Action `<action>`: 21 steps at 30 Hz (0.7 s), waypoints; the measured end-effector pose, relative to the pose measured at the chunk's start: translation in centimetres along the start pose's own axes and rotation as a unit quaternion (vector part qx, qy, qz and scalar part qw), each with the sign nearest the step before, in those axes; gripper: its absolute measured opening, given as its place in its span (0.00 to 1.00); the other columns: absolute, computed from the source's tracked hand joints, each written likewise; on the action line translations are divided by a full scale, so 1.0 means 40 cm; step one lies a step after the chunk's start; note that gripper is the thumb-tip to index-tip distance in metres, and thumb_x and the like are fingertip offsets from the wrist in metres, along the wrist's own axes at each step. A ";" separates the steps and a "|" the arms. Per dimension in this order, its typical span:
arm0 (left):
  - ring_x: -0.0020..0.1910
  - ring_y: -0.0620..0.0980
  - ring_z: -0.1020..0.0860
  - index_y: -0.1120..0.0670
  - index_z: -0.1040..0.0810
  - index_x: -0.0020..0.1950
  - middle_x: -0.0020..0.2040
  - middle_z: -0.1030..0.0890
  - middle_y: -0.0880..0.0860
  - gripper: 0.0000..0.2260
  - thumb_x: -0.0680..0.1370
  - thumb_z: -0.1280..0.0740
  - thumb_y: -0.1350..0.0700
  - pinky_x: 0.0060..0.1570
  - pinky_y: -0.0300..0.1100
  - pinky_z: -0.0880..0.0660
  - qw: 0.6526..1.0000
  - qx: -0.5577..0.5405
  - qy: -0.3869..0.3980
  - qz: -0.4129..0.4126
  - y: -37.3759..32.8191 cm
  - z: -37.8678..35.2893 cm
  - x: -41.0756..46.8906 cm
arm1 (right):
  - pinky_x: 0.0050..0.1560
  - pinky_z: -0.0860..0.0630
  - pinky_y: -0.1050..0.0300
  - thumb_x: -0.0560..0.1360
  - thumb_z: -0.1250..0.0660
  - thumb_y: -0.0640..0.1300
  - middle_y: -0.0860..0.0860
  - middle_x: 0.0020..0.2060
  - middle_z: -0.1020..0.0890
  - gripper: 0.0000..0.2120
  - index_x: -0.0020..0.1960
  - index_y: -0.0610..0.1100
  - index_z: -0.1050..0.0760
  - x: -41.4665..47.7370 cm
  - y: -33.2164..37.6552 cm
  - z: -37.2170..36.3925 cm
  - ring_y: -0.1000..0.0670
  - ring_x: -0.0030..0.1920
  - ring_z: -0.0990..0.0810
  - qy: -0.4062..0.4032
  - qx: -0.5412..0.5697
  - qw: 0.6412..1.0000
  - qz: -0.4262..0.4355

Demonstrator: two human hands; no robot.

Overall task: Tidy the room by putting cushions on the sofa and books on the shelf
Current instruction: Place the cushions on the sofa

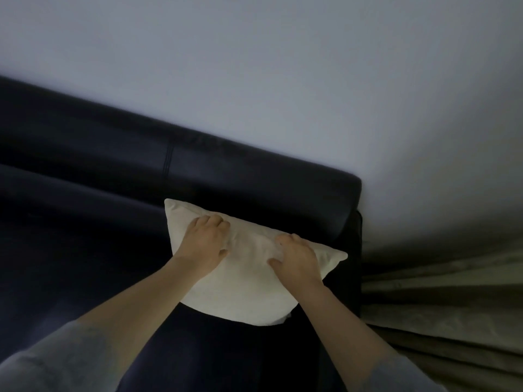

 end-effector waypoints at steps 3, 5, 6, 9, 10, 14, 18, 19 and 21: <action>0.61 0.50 0.30 0.52 0.31 0.67 0.63 0.28 0.49 0.22 0.75 0.33 0.48 0.65 0.42 0.35 0.999 -0.044 0.002 0.021 -0.026 0.026 -0.060 | 0.64 0.31 0.56 0.76 0.33 0.48 0.50 0.62 0.27 0.23 0.69 0.47 0.32 -0.059 0.000 0.014 0.50 0.63 0.28 -0.003 0.057 0.998 -0.005; 0.64 0.48 0.31 0.51 0.34 0.71 0.66 0.30 0.48 0.26 0.75 0.32 0.47 0.64 0.40 0.35 0.991 -0.127 0.008 0.051 -0.055 0.043 -0.124 | 0.64 0.31 0.59 0.75 0.32 0.47 0.51 0.63 0.28 0.25 0.70 0.49 0.33 -0.118 -0.001 0.021 0.51 0.63 0.28 0.007 0.101 0.995 -0.008; 0.65 0.47 0.32 0.51 0.35 0.72 0.66 0.30 0.47 0.27 0.75 0.32 0.47 0.63 0.39 0.35 0.983 -0.170 0.009 0.068 -0.075 0.056 -0.169 | 0.64 0.31 0.59 0.75 0.32 0.47 0.52 0.64 0.29 0.25 0.70 0.49 0.33 -0.157 0.000 0.026 0.52 0.63 0.28 0.012 0.122 0.992 -0.010; 0.64 0.46 0.31 0.51 0.34 0.71 0.65 0.29 0.46 0.26 0.75 0.32 0.48 0.62 0.36 0.35 0.973 -0.214 0.000 0.087 -0.124 0.061 -0.278 | 0.62 0.30 0.61 0.75 0.31 0.47 0.53 0.63 0.28 0.25 0.70 0.50 0.32 -0.252 -0.004 0.032 0.53 0.62 0.28 0.006 0.164 0.986 -0.014; 0.64 0.46 0.31 0.51 0.34 0.71 0.65 0.29 0.47 0.25 0.76 0.32 0.48 0.62 0.35 0.35 0.972 -0.215 -0.002 0.093 -0.143 0.060 -0.320 | 0.61 0.30 0.61 0.75 0.31 0.47 0.53 0.62 0.28 0.24 0.69 0.50 0.32 -0.292 -0.003 0.036 0.53 0.61 0.28 0.004 0.174 0.985 -0.009; 0.60 0.45 0.29 0.52 0.31 0.69 0.62 0.27 0.47 0.23 0.76 0.32 0.49 0.58 0.35 0.32 0.967 -0.221 -0.013 0.125 -0.200 0.056 -0.435 | 0.60 0.31 0.63 0.75 0.31 0.46 0.53 0.60 0.27 0.22 0.68 0.49 0.31 -0.410 -0.005 0.050 0.54 0.59 0.28 0.002 0.208 0.978 0.018; 0.58 0.44 0.27 0.51 0.29 0.67 0.61 0.26 0.46 0.21 0.76 0.31 0.51 0.56 0.34 0.30 0.952 -0.243 -0.062 0.174 -0.278 0.045 -0.587 | 0.60 0.30 0.64 0.75 0.31 0.45 0.54 0.61 0.27 0.22 0.68 0.49 0.30 -0.554 -0.027 0.050 0.56 0.59 0.28 0.021 0.220 0.974 0.047; 0.58 0.44 0.27 0.52 0.29 0.67 0.60 0.26 0.46 0.21 0.76 0.31 0.51 0.55 0.34 0.31 0.950 -0.246 -0.073 0.180 -0.292 0.040 -0.616 | 0.60 0.29 0.63 0.75 0.31 0.45 0.53 0.61 0.27 0.21 0.67 0.48 0.30 -0.579 -0.036 0.041 0.55 0.59 0.28 0.026 0.227 0.972 0.057; 0.57 0.44 0.27 0.52 0.29 0.67 0.60 0.25 0.47 0.21 0.76 0.31 0.52 0.56 0.34 0.31 0.942 -0.250 -0.084 0.206 -0.331 0.017 -0.705 | 0.60 0.29 0.63 0.75 0.30 0.45 0.52 0.60 0.26 0.20 0.66 0.48 0.29 -0.647 -0.050 0.022 0.55 0.59 0.27 0.048 0.224 0.970 0.081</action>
Point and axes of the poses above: each hand's wrist, its own x-axis towards the middle knuckle, its own z-axis out of the back of the hand, y = z × x, the point moved 3 cm from there along x, towards the middle knuckle
